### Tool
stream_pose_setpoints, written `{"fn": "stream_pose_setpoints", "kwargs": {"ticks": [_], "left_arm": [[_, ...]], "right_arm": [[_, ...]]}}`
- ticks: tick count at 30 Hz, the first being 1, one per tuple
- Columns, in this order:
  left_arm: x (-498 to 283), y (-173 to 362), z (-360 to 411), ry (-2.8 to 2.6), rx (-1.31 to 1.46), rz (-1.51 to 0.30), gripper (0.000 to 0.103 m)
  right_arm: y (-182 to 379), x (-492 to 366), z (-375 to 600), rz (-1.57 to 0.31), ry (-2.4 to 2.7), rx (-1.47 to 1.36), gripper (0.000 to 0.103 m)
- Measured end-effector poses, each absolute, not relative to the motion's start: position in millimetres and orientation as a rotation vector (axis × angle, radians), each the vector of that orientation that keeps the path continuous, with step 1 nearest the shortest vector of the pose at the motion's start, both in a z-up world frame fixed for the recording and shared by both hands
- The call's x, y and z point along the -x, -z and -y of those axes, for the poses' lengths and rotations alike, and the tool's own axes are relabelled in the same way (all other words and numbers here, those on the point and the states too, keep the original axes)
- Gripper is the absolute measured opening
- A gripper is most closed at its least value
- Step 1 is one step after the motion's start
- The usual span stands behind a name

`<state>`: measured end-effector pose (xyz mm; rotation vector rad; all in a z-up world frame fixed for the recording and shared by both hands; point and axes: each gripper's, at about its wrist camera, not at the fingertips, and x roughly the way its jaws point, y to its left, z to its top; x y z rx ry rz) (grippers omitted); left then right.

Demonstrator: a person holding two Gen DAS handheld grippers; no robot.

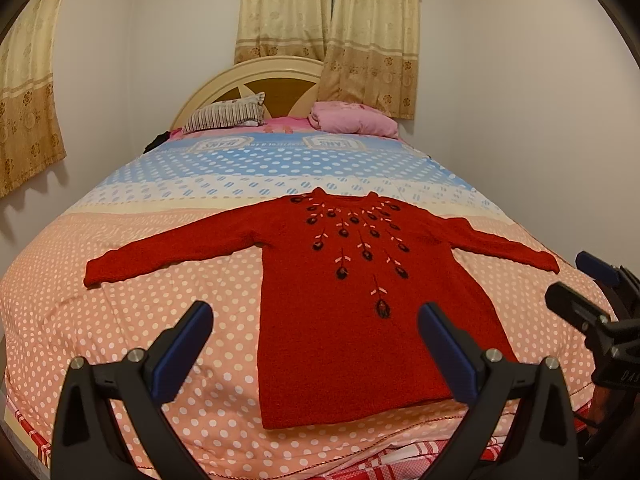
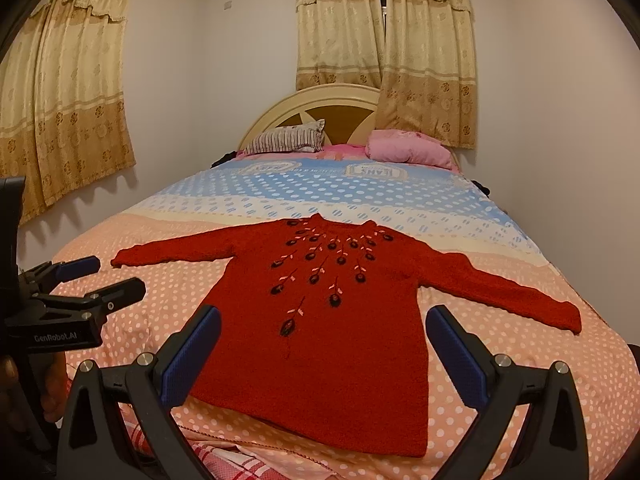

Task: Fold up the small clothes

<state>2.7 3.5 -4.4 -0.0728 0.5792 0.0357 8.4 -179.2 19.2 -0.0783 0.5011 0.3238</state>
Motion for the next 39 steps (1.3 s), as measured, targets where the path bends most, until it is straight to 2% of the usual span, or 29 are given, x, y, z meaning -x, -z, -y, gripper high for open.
{"fn": "stream_pose_setpoints", "kwargs": {"ticks": [39], "left_arm": [[-5.5,12.8,-13.1,-0.044,0.086,-0.593,0.103]], "right_arm": [[-9.7,-8.9,179.0,-0.527,-0.323,0.071,0.102]]}}
